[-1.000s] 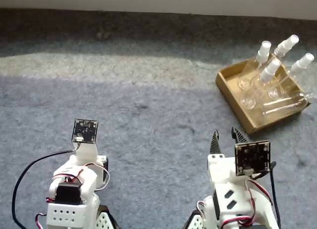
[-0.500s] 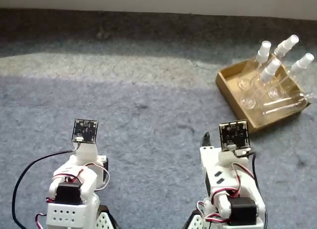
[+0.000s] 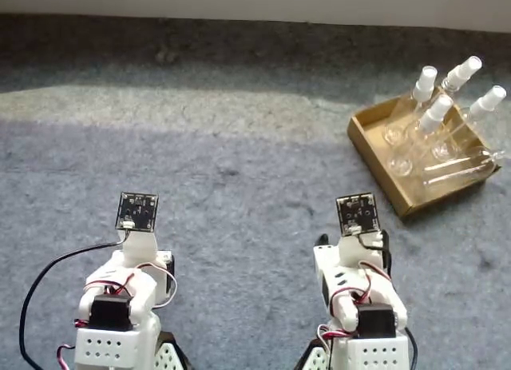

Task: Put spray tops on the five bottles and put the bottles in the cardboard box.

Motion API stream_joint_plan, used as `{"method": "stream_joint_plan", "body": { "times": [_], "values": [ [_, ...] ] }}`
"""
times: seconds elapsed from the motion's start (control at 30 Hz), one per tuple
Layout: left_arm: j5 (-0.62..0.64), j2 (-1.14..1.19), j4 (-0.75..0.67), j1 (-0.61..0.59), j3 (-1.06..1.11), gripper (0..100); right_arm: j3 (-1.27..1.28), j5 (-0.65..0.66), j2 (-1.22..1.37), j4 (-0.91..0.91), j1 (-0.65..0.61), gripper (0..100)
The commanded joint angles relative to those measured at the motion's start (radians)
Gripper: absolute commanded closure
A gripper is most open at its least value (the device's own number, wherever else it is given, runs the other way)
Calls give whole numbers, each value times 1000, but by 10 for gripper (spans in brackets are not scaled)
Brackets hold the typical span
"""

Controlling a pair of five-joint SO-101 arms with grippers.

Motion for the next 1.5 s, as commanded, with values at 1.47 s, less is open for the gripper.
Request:
{"method": "stream_joint_plan", "body": {
  "times": [1.47],
  "values": [
    [-8,-4,3,-8,19,957,120,3,-10,157,153,994]
  ]
}}
